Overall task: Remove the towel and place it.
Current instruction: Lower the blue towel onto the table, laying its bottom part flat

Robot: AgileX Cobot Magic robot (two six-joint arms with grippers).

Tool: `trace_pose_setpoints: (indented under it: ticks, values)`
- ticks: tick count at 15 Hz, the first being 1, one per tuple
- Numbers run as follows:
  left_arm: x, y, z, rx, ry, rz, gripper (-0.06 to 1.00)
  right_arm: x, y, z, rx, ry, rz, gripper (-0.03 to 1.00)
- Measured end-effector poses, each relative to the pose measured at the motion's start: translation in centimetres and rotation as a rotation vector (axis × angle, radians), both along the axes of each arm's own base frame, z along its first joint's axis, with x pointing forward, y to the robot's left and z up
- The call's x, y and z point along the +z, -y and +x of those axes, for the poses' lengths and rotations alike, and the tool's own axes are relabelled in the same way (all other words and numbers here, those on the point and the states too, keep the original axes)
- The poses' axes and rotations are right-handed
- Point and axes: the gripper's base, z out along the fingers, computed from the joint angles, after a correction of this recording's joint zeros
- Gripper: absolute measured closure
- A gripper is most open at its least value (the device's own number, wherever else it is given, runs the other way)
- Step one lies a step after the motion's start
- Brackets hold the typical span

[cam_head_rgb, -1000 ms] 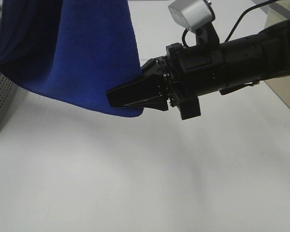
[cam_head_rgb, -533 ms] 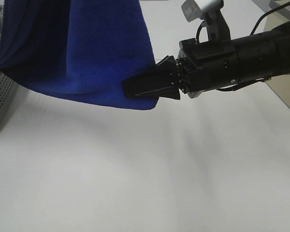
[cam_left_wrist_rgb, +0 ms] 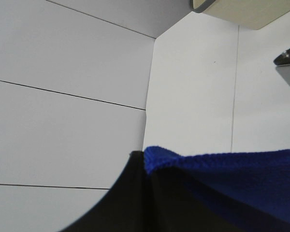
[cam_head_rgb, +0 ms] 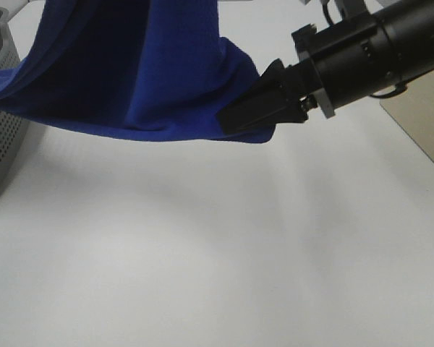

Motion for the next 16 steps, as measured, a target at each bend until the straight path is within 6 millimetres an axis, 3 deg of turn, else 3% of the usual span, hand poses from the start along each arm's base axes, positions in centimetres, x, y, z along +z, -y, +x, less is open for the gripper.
trace_pose_setpoints:
  ticks: [3,7,8,13,16]
  values:
    - [-0.3,0.2,1.6,0.054,-0.045,-0.144,0.94,3.6,1.2,0.1,-0.105,0.057,-0.155,0.95]
    - [0.6,-2.3,4.6,0.146,-0.044,-0.354,0.94,9.7,3.3,1.7,-0.32,0.232,-0.361,0.95]
    - [0.7,-2.7,5.0,0.156,-0.036,-0.379,0.94,10.7,3.4,2.0,-0.352,0.268,-0.363,0.95]
    - [3.5,-7.2,8.5,0.094,0.179,-0.617,0.94,19.6,3.7,5.3,-0.521,0.636,-0.301,0.95]
    - [3.5,-8.2,9.9,0.074,0.227,-0.655,0.94,20.5,3.0,7.3,-0.535,0.673,-0.277,0.95]
